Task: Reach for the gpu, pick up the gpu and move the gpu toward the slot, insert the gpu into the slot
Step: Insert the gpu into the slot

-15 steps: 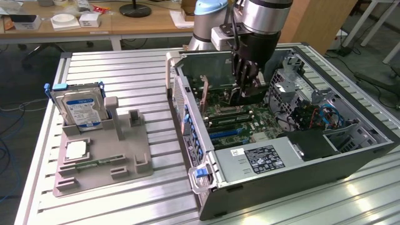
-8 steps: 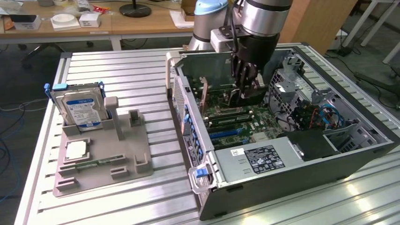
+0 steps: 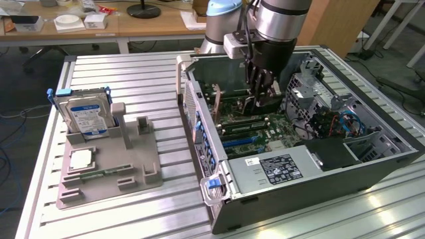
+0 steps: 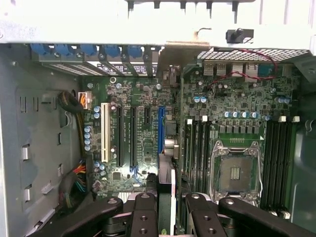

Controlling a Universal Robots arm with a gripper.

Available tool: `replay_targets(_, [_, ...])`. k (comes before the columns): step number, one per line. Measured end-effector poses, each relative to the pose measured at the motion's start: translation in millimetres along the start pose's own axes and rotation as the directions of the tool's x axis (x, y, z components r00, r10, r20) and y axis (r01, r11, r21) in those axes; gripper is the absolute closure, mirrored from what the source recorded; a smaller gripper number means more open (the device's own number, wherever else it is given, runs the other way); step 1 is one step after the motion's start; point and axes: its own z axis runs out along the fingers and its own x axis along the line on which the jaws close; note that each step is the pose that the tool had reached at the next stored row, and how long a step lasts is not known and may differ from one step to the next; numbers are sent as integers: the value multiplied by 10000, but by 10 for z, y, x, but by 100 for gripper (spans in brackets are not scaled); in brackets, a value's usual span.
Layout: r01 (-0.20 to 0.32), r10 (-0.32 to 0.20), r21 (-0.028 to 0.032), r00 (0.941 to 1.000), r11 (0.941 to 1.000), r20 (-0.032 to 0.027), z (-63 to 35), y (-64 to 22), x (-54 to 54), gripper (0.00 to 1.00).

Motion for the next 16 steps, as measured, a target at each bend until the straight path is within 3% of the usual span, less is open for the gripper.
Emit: replay_targets(16, [1,-1,0,10000,10000,-12,80,4,50,73])
